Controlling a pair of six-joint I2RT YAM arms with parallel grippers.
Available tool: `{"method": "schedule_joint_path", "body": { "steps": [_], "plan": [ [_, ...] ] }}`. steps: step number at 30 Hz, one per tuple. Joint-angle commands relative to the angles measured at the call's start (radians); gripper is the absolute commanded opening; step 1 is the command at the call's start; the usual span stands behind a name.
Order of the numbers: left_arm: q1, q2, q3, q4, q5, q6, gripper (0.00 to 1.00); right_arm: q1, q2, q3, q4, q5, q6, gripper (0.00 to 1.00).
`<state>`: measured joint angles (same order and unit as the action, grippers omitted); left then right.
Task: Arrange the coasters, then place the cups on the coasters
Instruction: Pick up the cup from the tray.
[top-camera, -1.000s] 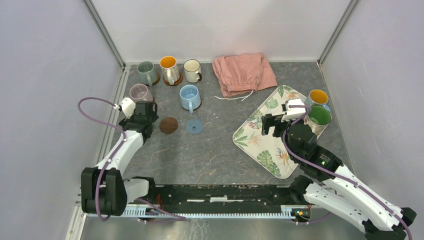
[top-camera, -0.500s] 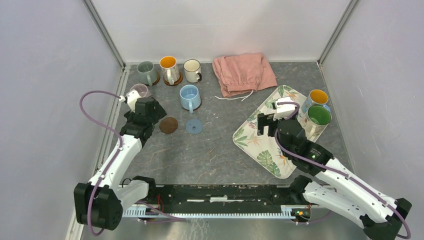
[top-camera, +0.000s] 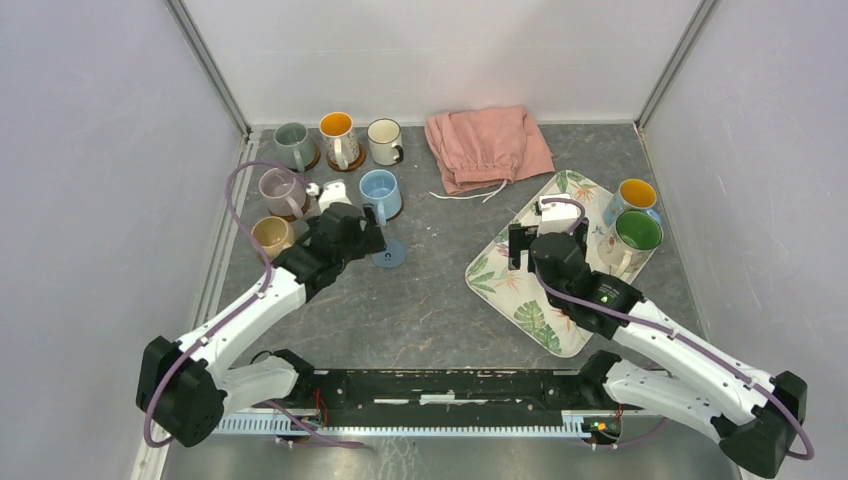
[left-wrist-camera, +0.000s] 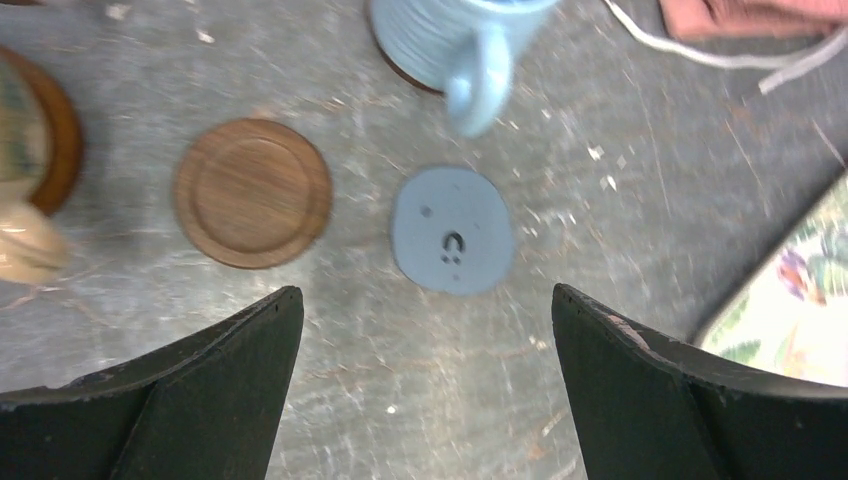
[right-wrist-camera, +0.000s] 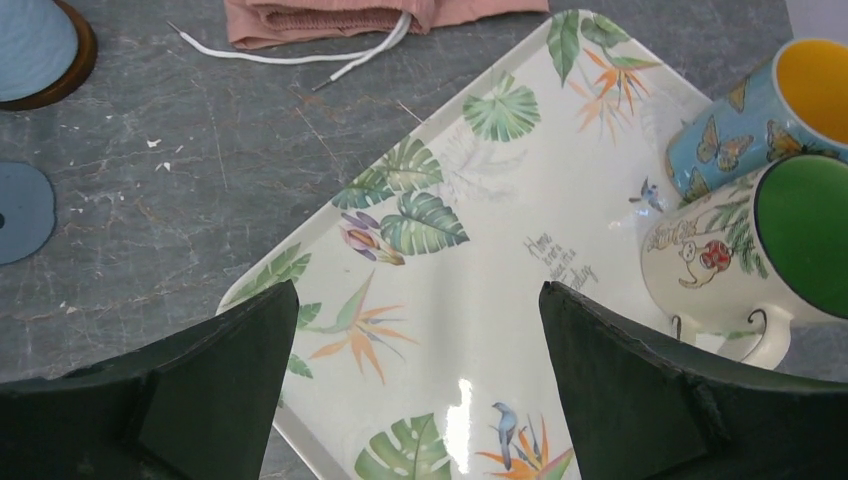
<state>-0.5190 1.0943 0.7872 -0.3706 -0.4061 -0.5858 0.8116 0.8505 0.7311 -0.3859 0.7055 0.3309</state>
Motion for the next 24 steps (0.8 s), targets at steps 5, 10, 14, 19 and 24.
{"method": "schedule_joint_path", "body": {
  "steps": [5,10,14,19,24],
  "plan": [
    [-0.158,0.03,0.015,0.05,0.107,0.07,1.0,-0.067,0.02,-0.042,-0.096,0.077,0.196,0.98],
    [-0.22,0.004,0.01,0.051,0.124,0.081,1.0,-0.242,-0.003,-0.094,-0.109,-0.052,0.205,0.98],
    [-0.242,-0.011,0.001,0.059,0.14,0.095,1.0,-0.364,-0.017,-0.123,-0.138,-0.093,0.205,0.98],
    [-0.263,0.007,0.002,0.082,0.179,0.11,1.0,-0.474,-0.033,-0.14,-0.173,-0.08,0.208,0.98],
    [-0.268,0.019,0.02,0.069,0.212,0.135,1.0,-0.565,-0.039,-0.153,-0.154,-0.08,0.18,0.98]
  ]
}}
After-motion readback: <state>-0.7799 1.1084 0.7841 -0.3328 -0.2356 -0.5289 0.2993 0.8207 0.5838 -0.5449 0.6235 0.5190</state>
